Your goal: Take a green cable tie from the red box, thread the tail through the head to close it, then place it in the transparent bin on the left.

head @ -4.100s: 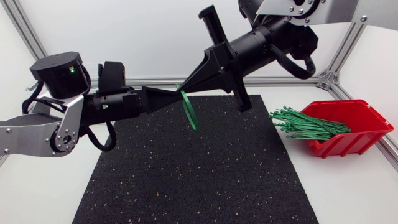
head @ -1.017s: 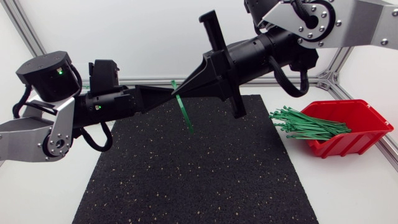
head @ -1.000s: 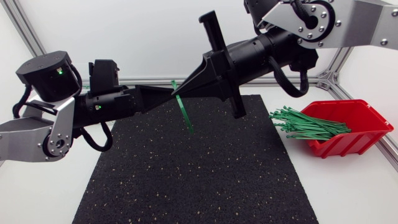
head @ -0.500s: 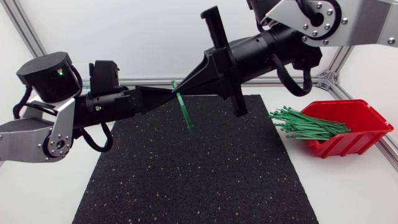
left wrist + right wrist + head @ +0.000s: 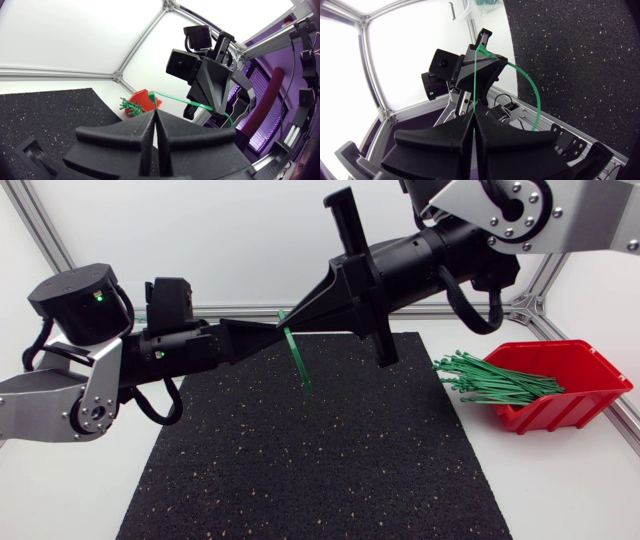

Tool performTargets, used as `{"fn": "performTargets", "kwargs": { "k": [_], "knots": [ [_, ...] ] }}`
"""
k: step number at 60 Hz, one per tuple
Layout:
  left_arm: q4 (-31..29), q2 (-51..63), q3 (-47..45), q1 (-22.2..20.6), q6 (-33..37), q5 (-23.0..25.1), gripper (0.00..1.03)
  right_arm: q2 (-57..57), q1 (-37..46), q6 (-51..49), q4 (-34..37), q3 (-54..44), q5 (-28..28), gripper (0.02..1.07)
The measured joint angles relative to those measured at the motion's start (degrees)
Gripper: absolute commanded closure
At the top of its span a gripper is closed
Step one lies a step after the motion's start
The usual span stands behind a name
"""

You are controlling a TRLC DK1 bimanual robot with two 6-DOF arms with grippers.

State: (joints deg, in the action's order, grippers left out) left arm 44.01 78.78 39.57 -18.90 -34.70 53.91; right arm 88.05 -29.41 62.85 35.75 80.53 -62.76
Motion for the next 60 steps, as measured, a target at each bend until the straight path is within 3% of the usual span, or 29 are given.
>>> {"fn": "performTargets", "kwargs": {
  "k": [60],
  "knots": [
    [0.00, 0.00, 0.00, 0.09, -0.02, 0.00, 1.00, 0.09, 0.00, 0.00, 0.00, -0.59, 0.00, 1.01]
  ]
}}
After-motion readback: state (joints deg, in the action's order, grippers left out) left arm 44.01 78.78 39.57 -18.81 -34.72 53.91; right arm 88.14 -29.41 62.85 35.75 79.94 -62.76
